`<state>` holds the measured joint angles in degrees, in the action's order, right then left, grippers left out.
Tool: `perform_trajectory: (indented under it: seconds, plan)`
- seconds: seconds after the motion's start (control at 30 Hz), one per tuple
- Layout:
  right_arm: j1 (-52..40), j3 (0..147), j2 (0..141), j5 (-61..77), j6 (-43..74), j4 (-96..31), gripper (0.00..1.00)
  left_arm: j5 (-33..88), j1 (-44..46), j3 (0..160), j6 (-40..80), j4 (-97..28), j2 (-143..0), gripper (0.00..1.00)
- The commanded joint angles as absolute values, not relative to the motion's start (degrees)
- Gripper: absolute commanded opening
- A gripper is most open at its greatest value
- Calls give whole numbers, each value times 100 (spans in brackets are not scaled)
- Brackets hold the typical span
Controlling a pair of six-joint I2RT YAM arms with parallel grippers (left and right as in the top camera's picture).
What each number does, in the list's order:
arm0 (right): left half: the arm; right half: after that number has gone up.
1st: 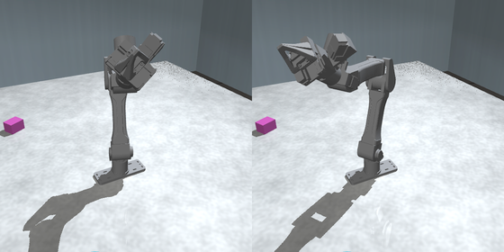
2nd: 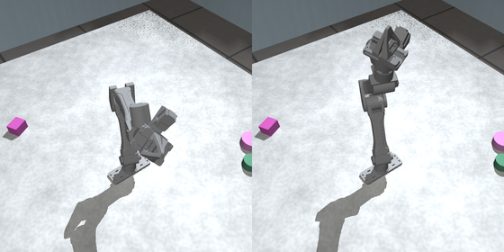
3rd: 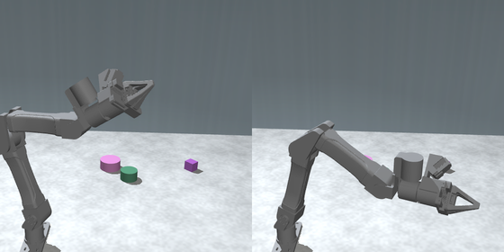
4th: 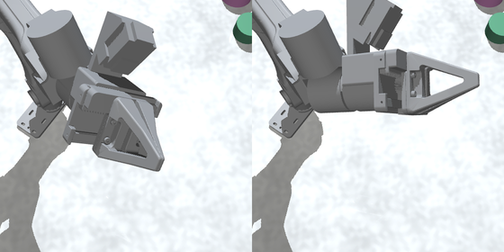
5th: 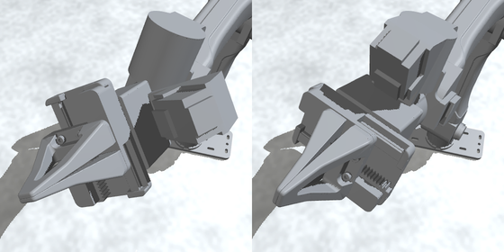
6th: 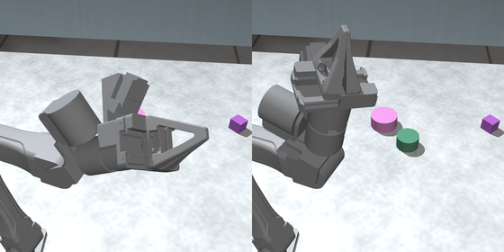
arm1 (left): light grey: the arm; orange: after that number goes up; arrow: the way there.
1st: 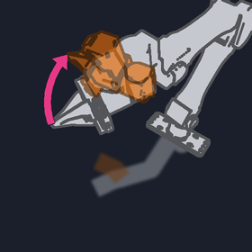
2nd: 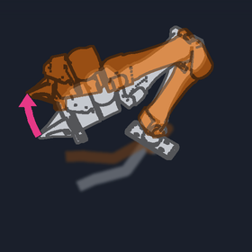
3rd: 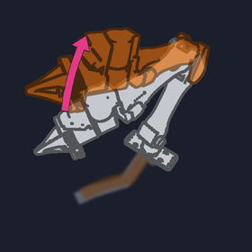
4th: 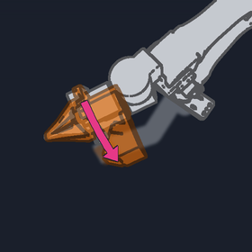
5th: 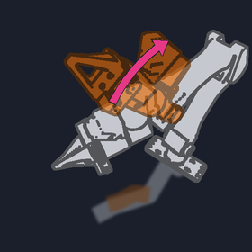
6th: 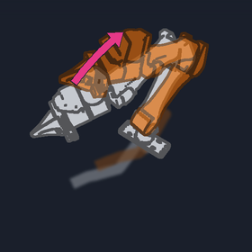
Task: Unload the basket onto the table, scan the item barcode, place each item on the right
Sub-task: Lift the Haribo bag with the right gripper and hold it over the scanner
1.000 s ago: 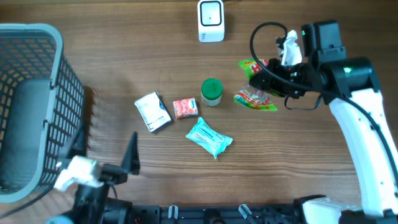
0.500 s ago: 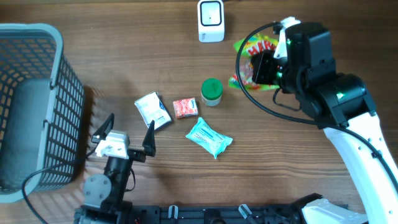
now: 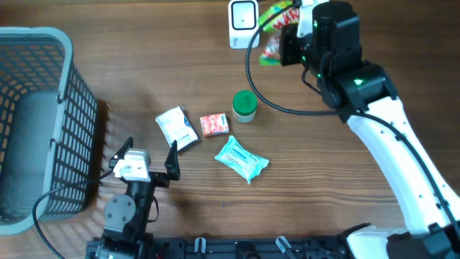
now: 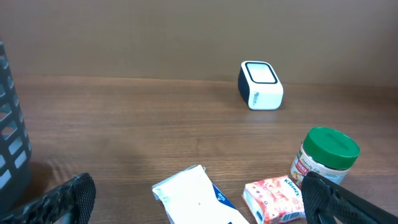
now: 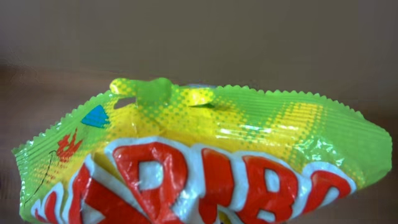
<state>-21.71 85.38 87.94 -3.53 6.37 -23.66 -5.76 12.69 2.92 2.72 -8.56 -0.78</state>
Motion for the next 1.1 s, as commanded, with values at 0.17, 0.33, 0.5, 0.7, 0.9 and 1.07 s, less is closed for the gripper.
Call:
perform_trajectory:
  seconds: [0.17,0.33,0.5,0.7,0.9,1.07]
  plan:
    - [-2191,8619,10536,-515,231,355,5,-650,1284,246,349,-834,-38,100]
    - [-2191,8753,11690,-519,244,2110,5,-650,1284,246,349,-834,-38,100]
    - [-2185,10237,12805,-521,298,1726,5,-650,1284,246,349,-834,-38,100]
    - [-2185,11808,13861,-819,327,904,5,-650,1284,246,349,-834,-38,100]
    - [-2174,11815,14191,-1079,718,897,5,-650,1284,246,349,-834,-38,100]
    - [-2169,11837,14178,-1313,766,832,5,-650,1284,246,349,-834,-38,100]
